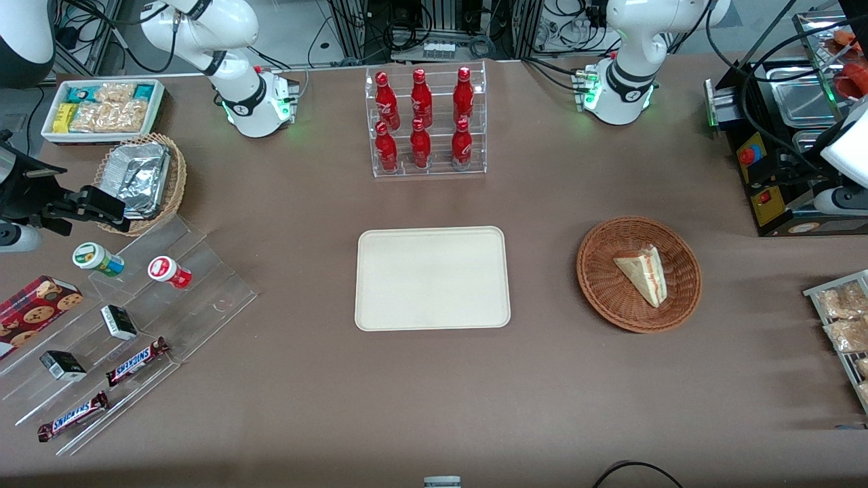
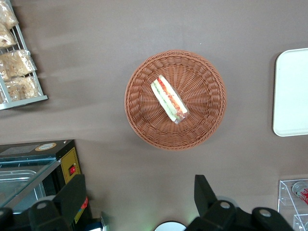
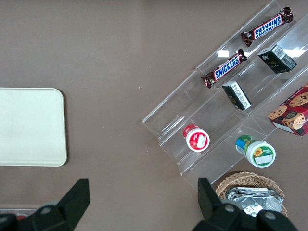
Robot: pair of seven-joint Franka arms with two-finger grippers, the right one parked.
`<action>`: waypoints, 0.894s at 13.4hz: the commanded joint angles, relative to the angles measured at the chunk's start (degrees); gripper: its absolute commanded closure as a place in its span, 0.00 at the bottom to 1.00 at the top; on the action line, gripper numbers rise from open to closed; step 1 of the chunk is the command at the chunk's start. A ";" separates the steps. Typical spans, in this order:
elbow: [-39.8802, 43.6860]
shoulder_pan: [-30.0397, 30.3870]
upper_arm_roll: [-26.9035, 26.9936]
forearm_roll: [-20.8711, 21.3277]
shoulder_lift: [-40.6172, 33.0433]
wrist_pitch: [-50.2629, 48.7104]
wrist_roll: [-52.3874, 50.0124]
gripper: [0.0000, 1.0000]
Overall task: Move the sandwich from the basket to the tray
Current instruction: 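Move the left gripper down over the wrapped sandwich in the wicker basket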
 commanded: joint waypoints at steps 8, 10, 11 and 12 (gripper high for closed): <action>-4.38 0.41 0.40 0.47 1.72 5.27 -2.59 0.00; -10.00 0.41 0.40 0.55 2.07 11.42 -11.09 0.00; -12.90 0.41 0.40 0.55 2.33 15.36 -16.27 0.00; -15.97 0.41 0.40 0.55 3.12 20.19 -24.58 0.00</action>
